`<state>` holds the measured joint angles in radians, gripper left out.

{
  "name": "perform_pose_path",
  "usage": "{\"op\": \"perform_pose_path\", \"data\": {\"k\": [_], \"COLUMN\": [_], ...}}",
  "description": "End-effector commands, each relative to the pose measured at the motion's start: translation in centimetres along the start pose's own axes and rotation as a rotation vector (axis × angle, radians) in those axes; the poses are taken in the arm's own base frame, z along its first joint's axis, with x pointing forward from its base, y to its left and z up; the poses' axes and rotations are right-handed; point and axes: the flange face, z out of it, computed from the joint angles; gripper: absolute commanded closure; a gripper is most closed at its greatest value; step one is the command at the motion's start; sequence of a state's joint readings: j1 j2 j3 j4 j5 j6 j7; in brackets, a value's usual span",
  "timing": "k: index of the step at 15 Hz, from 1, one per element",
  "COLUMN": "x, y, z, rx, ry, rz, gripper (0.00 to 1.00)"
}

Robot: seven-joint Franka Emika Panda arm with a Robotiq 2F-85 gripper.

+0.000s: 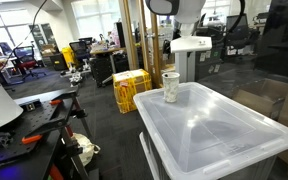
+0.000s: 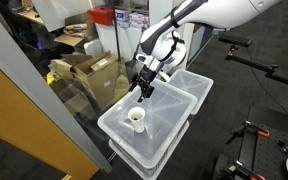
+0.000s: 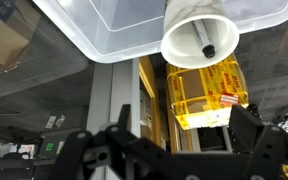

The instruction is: Pick up the pen from the top of the large container and put it in the white cup.

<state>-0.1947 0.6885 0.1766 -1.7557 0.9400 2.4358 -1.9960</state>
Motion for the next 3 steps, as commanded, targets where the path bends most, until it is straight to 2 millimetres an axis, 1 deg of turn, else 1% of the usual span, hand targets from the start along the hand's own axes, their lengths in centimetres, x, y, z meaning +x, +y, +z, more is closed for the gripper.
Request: {"op": "perform_pose_path", "data": {"k": [1,3], "x": [0.0,-0.06], "y": [0.02,-0.04], "z": [-0.04,-0.01], "rx": [0.001,0.002], "ry": [0.0,-0.001], "rz": [0.001,0.002], "gripper": [0.0,0.0]}}
